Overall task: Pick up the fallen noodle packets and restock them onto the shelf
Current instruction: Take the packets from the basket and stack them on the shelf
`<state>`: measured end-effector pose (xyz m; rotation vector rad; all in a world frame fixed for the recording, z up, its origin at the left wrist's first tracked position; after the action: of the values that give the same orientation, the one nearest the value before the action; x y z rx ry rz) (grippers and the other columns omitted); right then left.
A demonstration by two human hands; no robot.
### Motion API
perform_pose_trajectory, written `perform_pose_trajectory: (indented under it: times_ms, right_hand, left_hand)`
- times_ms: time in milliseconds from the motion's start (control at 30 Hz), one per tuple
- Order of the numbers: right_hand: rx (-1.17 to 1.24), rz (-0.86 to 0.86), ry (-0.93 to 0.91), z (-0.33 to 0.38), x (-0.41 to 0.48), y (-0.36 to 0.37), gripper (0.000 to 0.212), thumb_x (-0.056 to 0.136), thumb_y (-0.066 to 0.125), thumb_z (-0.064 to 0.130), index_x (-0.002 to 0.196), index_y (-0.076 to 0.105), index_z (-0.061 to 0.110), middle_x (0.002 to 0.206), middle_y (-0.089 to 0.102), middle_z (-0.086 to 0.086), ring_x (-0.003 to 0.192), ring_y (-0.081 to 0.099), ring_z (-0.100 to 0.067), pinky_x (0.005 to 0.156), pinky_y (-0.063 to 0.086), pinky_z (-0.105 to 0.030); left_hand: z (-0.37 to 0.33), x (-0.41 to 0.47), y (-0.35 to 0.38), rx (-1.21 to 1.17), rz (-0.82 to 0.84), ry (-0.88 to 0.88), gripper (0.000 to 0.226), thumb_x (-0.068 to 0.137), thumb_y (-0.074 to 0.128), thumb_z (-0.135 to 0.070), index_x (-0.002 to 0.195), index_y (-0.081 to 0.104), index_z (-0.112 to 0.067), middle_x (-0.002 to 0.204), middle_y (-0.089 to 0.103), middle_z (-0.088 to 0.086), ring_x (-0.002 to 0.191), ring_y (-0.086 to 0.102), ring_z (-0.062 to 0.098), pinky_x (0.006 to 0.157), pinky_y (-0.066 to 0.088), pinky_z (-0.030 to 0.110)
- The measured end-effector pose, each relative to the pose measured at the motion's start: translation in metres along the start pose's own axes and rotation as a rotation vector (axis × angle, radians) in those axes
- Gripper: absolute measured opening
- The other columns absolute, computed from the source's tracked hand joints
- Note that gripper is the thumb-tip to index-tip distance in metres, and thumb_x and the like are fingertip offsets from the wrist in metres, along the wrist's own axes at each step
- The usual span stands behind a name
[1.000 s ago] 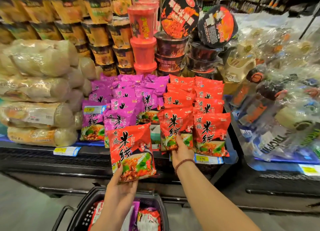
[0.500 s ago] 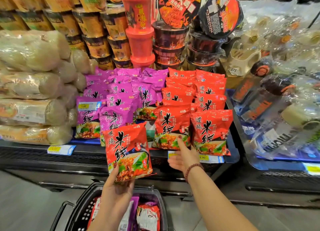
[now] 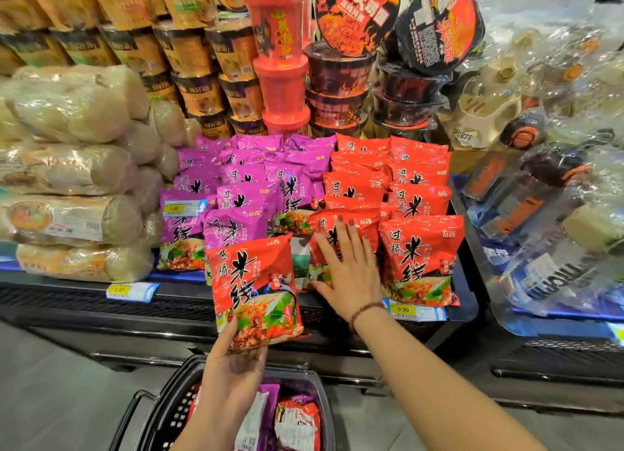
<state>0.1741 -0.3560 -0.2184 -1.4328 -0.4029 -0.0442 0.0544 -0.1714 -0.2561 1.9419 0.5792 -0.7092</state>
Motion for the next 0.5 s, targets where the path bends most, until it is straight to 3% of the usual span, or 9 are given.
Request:
perform_pose_trajectory:
  times_ms: [100, 200, 267, 400, 500]
  right_hand:
    - [-0.067, 0.191, -0.038, -0.028, 0.005, 0.012, 0.098, 0.084, 0.055, 0.065, 0.146, -0.016, 0.038, 0.151, -0.031, -0.005, 0.140, -0.025, -0.023, 0.113, -0.013, -0.040]
    - [-0.038, 0.206, -0.070, -0.047, 0.002, 0.007, 0.098, 0.081, 0.062, 0.061, 0.150, -0.004, 0.040, 0.153, -0.025, -0.001, 0.144, -0.020, -0.023, 0.115, -0.008, -0.038]
    - [-0.047, 0.203, -0.076, -0.054, -0.002, 0.005, 0.098, 0.078, 0.068, 0.057, 0.152, 0.005, 0.040, 0.156, -0.016, 0.000, 0.147, -0.011, -0.024, 0.115, -0.005, -0.037]
    - [-0.062, 0.224, -0.080, -0.058, -0.002, 0.006, 0.099, 0.080, 0.070, 0.051, 0.151, 0.003, 0.041, 0.160, -0.011, -0.001, 0.149, -0.009, -0.025, 0.114, -0.005, -0.036]
    - [-0.056, 0.328, -0.094, -0.054, 0.005, 0.014, 0.102, 0.083, 0.066, 0.052, 0.149, -0.012, 0.044, 0.158, -0.025, -0.002, 0.147, -0.019, -0.026, 0.116, -0.006, -0.037]
  left_hand:
    - [-0.002, -0.002, 0.004, 0.011, -0.001, -0.001, 0.093, 0.026, 0.097, -0.018, 0.113, 0.064, -0.013, 0.115, 0.063, 0.012, 0.103, 0.060, 0.022, 0.063, 0.061, 0.031]
    - [-0.005, 0.000, 0.004, -0.010, -0.001, 0.016, 0.065, 0.054, 0.086, -0.021, 0.114, 0.063, -0.013, 0.117, 0.063, 0.011, 0.104, 0.059, 0.023, 0.070, 0.060, 0.028]
    - [-0.005, 0.002, 0.002, -0.022, -0.009, 0.017, 0.051, 0.067, 0.073, -0.021, 0.117, 0.062, -0.014, 0.119, 0.063, 0.012, 0.108, 0.059, 0.023, 0.085, 0.056, 0.030]
    - [-0.005, 0.006, 0.003, -0.008, -0.018, 0.032, 0.035, 0.060, 0.078, -0.020, 0.094, 0.072, -0.014, 0.105, 0.069, 0.009, 0.103, 0.060, 0.021, 0.094, 0.048, 0.033]
    - [-0.004, 0.010, 0.009, 0.008, 0.010, 0.030, 0.049, 0.026, 0.098, -0.016, 0.071, 0.078, -0.012, 0.091, 0.074, 0.011, 0.098, 0.063, 0.021, 0.085, 0.057, 0.033]
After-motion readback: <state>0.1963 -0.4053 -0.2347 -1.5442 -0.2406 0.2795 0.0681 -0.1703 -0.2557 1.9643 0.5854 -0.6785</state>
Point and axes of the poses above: each hand's wrist, its own x-axis towards the middle knuckle, its own y-axis out of the palm, z = x × y, the point moved 5 cm from there along x, towards the middle knuckle
